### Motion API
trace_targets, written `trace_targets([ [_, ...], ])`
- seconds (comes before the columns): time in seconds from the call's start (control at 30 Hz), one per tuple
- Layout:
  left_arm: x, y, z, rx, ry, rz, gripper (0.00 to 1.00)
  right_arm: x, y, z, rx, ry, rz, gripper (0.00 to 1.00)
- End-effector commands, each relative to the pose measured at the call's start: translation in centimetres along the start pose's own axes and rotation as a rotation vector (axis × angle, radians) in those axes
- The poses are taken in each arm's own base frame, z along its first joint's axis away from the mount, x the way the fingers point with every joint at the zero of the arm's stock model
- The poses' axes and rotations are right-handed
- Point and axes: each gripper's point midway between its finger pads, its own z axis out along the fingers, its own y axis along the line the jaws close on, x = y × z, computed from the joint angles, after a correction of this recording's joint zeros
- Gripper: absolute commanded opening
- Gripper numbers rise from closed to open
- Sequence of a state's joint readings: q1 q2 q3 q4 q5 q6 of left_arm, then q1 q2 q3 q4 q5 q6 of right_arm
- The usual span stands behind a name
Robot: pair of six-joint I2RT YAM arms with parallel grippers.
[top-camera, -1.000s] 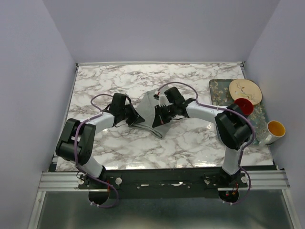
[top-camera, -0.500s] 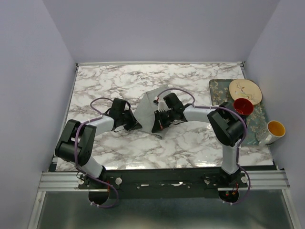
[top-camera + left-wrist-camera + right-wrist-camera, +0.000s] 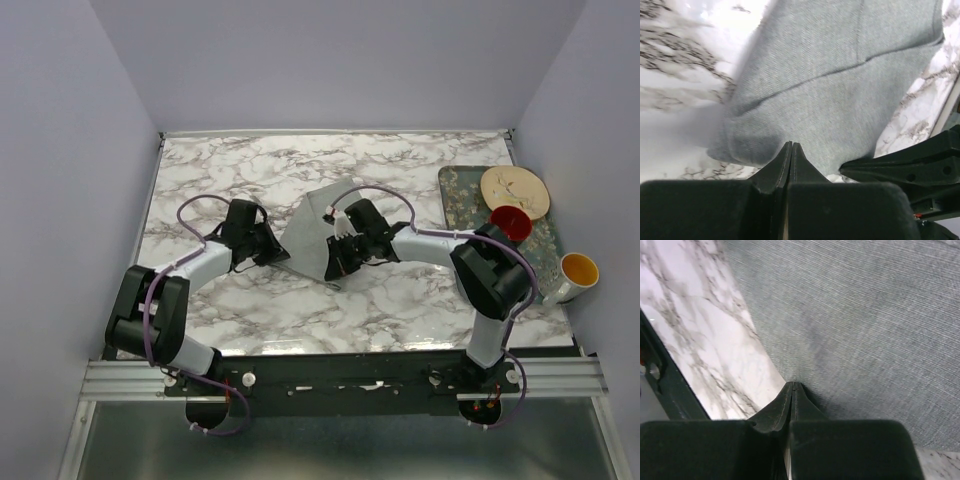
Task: Fold the napkin, place the utensils inside, and roll it up
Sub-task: Roll the napkin with the utensil
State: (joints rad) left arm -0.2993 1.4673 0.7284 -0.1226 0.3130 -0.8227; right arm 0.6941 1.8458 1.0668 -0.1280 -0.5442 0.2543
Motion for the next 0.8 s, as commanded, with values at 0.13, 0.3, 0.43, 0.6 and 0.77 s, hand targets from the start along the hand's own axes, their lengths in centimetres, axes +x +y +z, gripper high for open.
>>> trace_targets([
  [0.13,-0.1,4.4,1.6,-0.152,0.005,0.015,0.03,1.0,-2.4,0.5,0.136,0.031,-0.089,0.12],
  [0.3,-1.5,3.1,0.0,-0.145,-0.046,0.045,0.03,-1.4,0.2,-1.3,0.212,0.018,-0.200,0.29],
  [0.43,-3.2,0.9,-2.1,-0.125,-0.086,0.064,0.11,-2.3,1.6,-1.7,0.298,0.020,-0.310,0.52],
  [0.6,-4.4,-1.7,-3.8,-0.070,-0.099,0.070,0.20,-3.0,0.8,-0.5,0.464,0.091,-0.443,0.70],
  [0.77,-4.9,-1.1,-5.3,-0.062,-0.148,-0.003,0.19,-3.0,0.5,0.5,0.561,0.139,-0.519,0.60],
])
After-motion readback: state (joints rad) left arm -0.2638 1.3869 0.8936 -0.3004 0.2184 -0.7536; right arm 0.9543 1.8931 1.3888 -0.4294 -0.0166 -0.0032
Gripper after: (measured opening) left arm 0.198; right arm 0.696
